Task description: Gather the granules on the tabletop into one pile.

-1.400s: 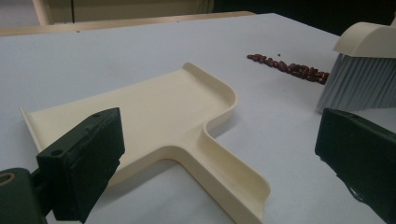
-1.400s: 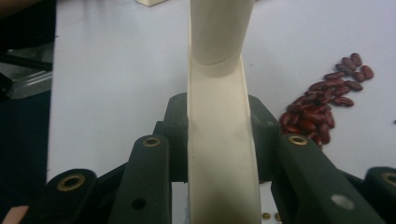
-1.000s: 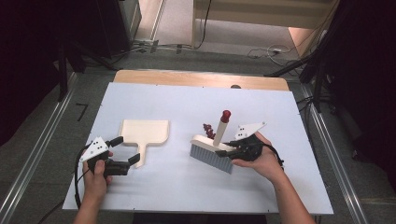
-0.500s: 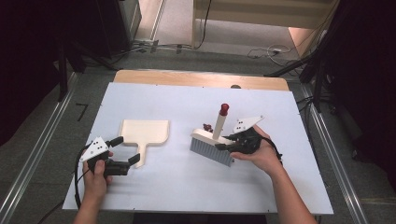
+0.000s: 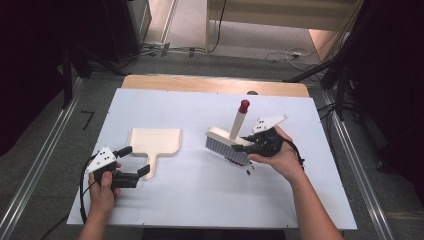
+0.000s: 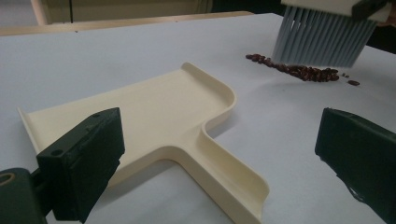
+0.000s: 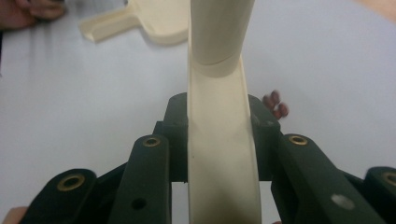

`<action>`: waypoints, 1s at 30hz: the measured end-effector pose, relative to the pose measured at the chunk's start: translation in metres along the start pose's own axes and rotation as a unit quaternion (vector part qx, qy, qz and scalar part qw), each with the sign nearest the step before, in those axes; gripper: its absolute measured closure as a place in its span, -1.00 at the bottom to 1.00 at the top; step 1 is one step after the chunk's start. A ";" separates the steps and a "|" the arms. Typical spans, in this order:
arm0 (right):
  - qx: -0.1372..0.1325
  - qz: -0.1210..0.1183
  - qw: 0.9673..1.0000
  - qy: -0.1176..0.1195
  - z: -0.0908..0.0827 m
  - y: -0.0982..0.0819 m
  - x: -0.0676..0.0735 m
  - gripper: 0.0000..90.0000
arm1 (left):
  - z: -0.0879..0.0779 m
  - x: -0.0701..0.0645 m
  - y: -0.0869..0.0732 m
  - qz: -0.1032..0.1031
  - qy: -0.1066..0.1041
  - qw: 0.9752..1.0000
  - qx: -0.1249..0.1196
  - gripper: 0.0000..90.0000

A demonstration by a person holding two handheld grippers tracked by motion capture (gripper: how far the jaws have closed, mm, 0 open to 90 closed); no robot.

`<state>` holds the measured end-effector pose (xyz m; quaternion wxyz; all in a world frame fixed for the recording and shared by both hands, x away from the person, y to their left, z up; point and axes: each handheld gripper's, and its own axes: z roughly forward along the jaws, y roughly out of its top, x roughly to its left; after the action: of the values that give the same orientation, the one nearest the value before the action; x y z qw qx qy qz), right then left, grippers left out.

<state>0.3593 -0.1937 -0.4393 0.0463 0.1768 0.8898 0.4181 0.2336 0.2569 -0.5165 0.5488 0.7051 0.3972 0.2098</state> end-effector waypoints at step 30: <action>0.026 -0.113 0.989 -0.089 0.031 0.003 -0.053 0.45 | 0.000 0.001 0.000 0.000 0.000 1.000 -0.001 -0.96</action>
<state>0.4167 -0.1882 -0.4608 0.1679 0.1126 0.9070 0.3694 0.2340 0.2574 -0.5168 0.5495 0.7047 0.3968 0.2097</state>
